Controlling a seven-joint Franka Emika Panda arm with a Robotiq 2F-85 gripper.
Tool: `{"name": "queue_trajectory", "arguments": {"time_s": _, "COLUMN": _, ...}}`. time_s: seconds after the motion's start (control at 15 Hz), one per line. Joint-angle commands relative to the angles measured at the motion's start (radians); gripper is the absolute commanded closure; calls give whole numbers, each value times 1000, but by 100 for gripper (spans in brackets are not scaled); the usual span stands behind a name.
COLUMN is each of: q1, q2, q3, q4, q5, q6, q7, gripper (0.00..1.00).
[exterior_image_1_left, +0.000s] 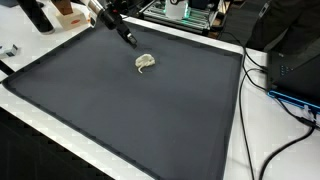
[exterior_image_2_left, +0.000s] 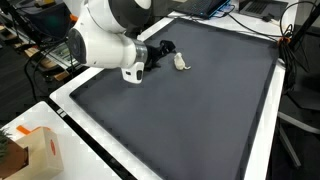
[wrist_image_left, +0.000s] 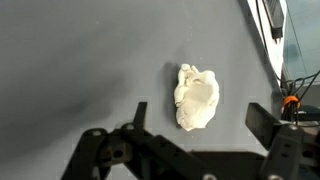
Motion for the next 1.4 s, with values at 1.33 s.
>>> {"name": "queue_trajectory", "arguments": {"time_s": 1.33, "q1": 163, "q2": 112, "q3": -52, "q4": 184, "q5": -145, "q6": 164, "q7": 880, "gripper": 0}}
